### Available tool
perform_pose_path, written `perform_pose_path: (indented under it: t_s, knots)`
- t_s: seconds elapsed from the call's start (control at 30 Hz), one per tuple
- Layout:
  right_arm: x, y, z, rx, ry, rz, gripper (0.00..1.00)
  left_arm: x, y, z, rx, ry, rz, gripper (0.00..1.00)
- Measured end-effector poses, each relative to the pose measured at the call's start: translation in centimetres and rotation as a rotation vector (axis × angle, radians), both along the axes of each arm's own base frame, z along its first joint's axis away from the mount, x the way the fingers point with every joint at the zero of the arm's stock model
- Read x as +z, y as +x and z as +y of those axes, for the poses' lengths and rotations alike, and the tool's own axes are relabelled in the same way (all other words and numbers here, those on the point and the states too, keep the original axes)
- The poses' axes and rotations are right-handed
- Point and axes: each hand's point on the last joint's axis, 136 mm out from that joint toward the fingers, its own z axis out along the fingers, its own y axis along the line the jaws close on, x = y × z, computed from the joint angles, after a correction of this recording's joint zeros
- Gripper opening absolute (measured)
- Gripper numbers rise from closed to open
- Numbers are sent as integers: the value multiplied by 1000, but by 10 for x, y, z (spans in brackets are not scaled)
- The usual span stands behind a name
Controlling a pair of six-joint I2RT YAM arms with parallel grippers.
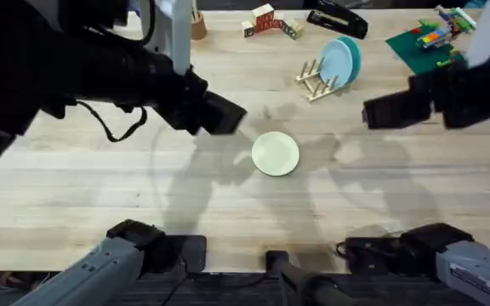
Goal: Pick up the plates from the table one by one and place each into a slot on the dish rack.
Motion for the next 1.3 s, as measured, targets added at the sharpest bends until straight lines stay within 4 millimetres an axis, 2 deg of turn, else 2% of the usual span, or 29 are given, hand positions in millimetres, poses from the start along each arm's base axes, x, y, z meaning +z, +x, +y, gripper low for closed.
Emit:
perform_pose_path:
  t_s: [0.13, 0.17, 0.43, 0.63, 0.87, 1.03, 1.3]
  knots:
    - [-14, -8, 5, -8, 35, 54, 996, 1, -2, -2, 1, -18, 12, 138]
    - [-15, -9, 6, -7, 43, 59, 996, 1, -2, -4, 0, -27, 17, 68]
    - [-15, -10, 10, -10, 70, 69, 996, -5, -7, -9, -12, -210, 137, 45]
    - [-15, -12, 10, -10, 70, 75, 996, -35, 1, -11, -25, -458, 293, 44]
    - [-15, -13, 12, -7, 83, 80, 996, -76, -1, -27, -94, -664, 426, 44]
    - [-15, -13, 12, -9, 87, 82, 996, -101, -1, -32, -103, -731, 492, 44]
    - [-15, -13, 13, -11, 92, 83, 996, -126, 6, -44, -132, -756, 553, 44]
